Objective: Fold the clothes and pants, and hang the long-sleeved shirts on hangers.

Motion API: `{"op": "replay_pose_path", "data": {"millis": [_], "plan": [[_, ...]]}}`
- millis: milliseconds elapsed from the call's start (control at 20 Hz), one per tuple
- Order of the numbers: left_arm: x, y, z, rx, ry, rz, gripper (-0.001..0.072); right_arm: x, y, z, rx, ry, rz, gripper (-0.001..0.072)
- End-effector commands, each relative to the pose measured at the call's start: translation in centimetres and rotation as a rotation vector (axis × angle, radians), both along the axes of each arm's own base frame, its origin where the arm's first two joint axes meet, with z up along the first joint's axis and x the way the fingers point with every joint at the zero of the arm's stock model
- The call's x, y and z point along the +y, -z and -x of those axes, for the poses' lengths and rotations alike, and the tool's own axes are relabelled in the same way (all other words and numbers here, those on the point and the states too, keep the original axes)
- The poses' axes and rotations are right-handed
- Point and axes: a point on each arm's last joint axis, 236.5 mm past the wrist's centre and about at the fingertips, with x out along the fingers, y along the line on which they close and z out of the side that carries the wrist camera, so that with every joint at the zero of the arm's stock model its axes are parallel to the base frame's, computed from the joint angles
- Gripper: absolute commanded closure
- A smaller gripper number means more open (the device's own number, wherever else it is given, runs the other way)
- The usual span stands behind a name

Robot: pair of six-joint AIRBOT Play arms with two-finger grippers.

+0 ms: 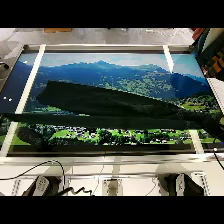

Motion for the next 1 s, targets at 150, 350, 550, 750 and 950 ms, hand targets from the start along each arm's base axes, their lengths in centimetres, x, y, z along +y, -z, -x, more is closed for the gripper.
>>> {"op": "replay_pose_path", "data": {"millis": [150, 350, 550, 750, 950], "plan": [[-6.3, 1.4, -13.7, 0.034, 0.215, 0.063, 0.0686, -3.0, 2.3, -4.6, -0.087, 0.131, -0.172, 0.0675], [-9.1, 3.8, -21.6, 0.056, 0.281, 0.071, 0.0686, -5.2, 6.2, -7.4, -0.110, 0.270, -0.349, 0.0674], [-10.5, 6.3, -25.7, 0.058, 0.291, 0.111, 0.0685, -5.0, 9.3, -11.7, -0.089, 0.278, -0.433, 0.0674], [-9.6, 6.0, -28.0, -0.027, 0.189, 0.149, 0.0684, -5.1, 8.9, -18.1, -0.137, 0.287, -0.438, 0.0674], [-8.4, 5.8, -28.2, -0.046, 0.158, 0.135, 0.0596, -5.4, 8.7, -21.9, -0.177, 0.323, -0.465, 0.0633]]}}
